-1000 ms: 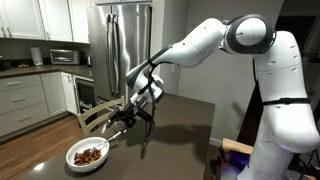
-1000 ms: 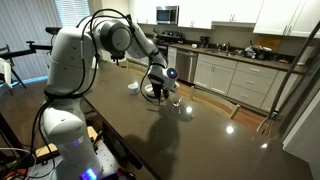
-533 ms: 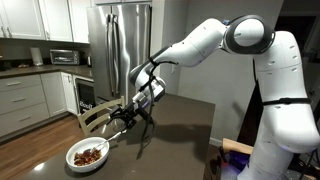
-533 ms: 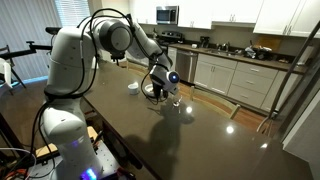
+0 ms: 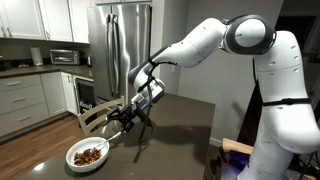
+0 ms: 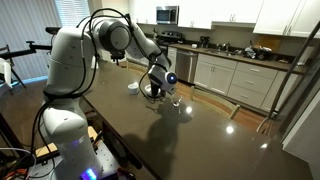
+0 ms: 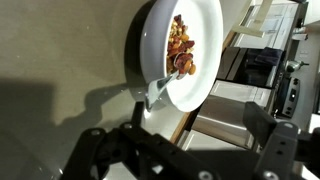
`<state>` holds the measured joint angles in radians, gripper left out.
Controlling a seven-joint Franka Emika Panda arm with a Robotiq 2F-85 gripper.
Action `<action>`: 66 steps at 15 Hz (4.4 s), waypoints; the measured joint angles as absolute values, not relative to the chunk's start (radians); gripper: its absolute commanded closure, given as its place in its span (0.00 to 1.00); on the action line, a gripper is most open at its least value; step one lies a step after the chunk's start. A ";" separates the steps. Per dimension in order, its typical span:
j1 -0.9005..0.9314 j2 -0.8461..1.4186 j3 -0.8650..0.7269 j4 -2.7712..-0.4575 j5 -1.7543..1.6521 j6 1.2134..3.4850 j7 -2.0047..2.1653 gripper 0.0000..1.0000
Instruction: Pick up the spoon, scoop some contents from the bowl and put them in the white cup.
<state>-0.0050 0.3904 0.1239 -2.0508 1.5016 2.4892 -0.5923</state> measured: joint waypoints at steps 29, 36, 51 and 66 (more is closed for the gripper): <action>0.073 0.311 0.133 -2.161 1.685 2.651 -0.613 0.00; 0.095 0.311 0.146 -2.163 1.838 2.708 -0.750 0.00; 0.110 0.318 0.144 -2.144 1.938 2.719 -0.873 0.00; 0.110 0.323 0.144 -2.135 1.968 2.719 -0.910 0.96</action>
<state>0.1104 0.3229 0.1441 -2.1346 1.9676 2.7187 -0.9103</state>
